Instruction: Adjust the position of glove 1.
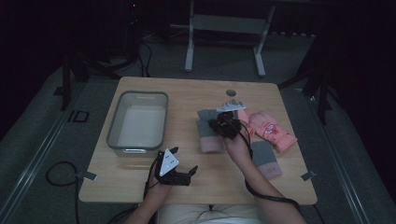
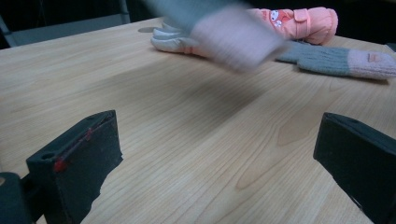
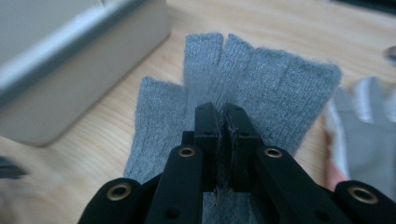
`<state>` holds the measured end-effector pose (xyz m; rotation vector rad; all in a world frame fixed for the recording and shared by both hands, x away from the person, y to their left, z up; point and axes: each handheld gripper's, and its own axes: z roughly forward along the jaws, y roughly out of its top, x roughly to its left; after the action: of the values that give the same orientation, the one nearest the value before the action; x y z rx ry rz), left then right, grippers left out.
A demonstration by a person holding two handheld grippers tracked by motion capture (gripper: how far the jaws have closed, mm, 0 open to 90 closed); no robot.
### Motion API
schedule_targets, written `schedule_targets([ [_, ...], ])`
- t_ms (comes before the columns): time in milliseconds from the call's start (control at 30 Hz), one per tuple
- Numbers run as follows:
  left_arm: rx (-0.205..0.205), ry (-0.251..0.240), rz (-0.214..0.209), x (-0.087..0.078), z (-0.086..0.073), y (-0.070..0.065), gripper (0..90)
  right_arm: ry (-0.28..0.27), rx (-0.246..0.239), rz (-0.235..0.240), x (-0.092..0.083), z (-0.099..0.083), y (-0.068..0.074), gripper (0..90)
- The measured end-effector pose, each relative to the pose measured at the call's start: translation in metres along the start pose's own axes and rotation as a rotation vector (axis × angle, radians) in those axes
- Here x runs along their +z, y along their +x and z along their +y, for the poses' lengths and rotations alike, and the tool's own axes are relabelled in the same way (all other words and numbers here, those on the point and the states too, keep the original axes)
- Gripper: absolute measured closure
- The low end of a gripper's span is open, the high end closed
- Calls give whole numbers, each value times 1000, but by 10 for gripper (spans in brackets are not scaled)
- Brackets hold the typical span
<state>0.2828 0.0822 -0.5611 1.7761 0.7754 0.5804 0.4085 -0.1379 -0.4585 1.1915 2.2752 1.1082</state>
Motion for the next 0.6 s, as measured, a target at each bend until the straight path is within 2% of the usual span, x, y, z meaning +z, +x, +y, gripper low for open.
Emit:
schedule_targets([
  [100, 0, 0, 4, 0, 0, 0, 4, -48, 23, -18, -27, -2, 7, 851],
  [267, -3, -2, 7, 0, 0, 0, 4, -84, 57, -42, -53, -13, 17, 851],
  [367, -3, -4, 9, 0, 0, 0, 4, -94, 91, -58, -58, -30, 22, 851],
  [467, -2, -5, 9, 0, 0, 0, 3, -65, 110, -53, -55, -48, 26, 851],
  [567, -3, -7, 9, 0, 0, 0, 4, -35, 150, -43, -52, -67, 25, 851],
  [600, -2, -6, 9, 0, 0, 0, 3, -23, 148, -50, -51, -72, 25, 851],
])
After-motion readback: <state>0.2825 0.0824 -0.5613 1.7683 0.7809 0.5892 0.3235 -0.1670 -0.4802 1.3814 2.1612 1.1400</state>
